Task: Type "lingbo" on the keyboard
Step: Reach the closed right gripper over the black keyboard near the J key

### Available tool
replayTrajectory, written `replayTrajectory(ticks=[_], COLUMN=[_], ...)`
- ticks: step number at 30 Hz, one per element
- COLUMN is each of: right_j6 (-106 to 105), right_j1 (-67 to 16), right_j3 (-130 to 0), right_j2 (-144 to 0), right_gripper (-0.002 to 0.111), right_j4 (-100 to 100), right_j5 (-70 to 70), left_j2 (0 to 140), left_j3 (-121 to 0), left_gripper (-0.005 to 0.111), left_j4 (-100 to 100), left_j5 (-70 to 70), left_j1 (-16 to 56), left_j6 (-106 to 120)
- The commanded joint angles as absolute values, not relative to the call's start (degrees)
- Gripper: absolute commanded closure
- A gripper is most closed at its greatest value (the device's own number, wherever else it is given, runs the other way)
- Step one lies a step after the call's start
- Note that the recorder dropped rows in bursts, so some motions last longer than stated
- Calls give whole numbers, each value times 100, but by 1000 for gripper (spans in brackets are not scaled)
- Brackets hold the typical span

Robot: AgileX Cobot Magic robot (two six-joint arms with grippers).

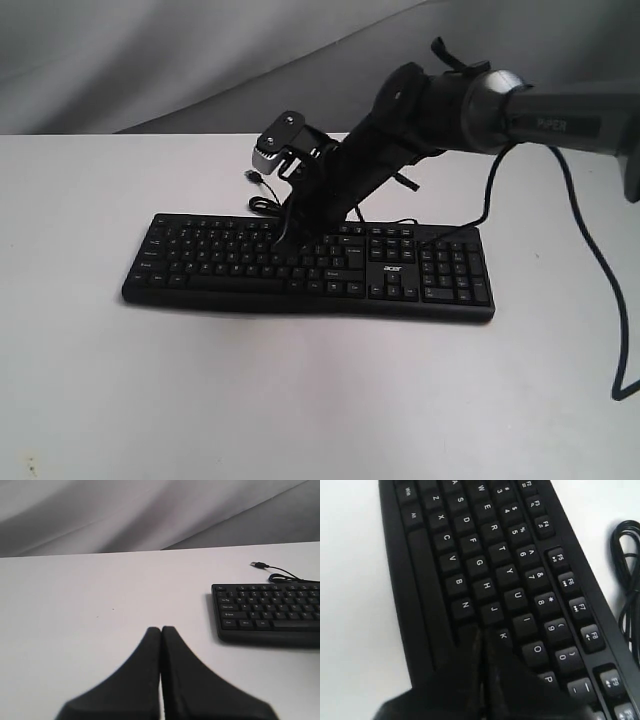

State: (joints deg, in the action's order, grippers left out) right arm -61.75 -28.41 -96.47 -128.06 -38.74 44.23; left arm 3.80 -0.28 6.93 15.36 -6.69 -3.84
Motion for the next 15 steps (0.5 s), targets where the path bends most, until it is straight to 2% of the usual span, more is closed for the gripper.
replayTrajectory(ticks=[1,15], right_j6=[-6260,-6253], right_j1=[-2859,-2859], right_j3=[-9744,-9744], right_j2=[-12955,-13142], right_gripper=[108,108], right_j4=[-3784,-3599], right_j5=[4418,4181], left_j2=[417,417], left_j3=[0,0], left_gripper=[106,106], left_j4=[671,671], left_j5=[1502,1502], left_j1=[-665,-665], left_j6=[-396,-396])
